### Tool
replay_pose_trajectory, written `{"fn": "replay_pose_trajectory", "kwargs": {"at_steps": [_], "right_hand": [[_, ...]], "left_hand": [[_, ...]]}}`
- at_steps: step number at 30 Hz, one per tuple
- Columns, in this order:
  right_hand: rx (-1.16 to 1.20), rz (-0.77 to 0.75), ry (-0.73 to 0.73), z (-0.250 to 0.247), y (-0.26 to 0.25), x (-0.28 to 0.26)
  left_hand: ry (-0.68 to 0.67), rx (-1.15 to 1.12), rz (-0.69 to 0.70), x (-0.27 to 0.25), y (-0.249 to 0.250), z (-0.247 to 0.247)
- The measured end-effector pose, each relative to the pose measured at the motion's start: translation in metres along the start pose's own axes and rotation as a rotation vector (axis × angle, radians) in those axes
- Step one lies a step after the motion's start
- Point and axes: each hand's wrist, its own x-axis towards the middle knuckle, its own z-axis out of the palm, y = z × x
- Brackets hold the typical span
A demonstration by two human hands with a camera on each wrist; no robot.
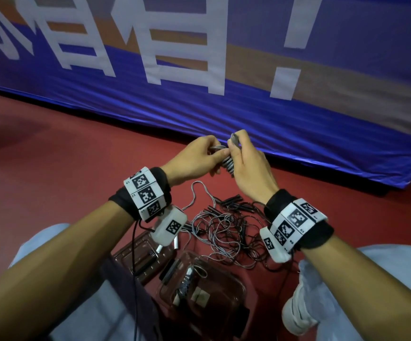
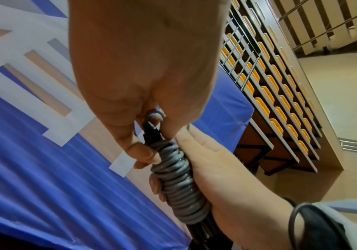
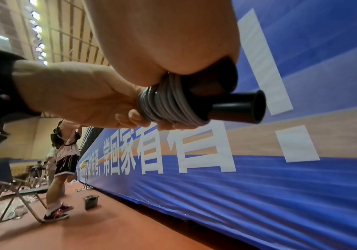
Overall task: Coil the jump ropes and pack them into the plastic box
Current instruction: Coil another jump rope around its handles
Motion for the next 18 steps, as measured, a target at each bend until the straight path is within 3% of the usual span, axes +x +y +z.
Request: {"fn": "replay_pose_trajectory", "kwargs": {"at_steps": [8, 13, 15, 18], "right_hand": [[0.223, -0.073, 0.075, -0.003, -0.003, 0.001], [0.424, -0.056, 0.081, -0.009, -0.006, 0.004], [0.413, -0.063, 0.081, -0.010, -0.006, 0.006], [0.228, -0.156, 0.060, -0.008, -0.003, 0.007]], "left_hand": [[0.043, -0.009, 0.021, -0.001, 0.003, -0.002], [-0.094, -0.381, -0.042, 0.000, 0.011, -0.015], [-0.108, -0.468, -0.060, -0.001, 0.012, -0.019], [-0.067, -0.310, 0.003, -0.004, 0.010, -0.018]]}}
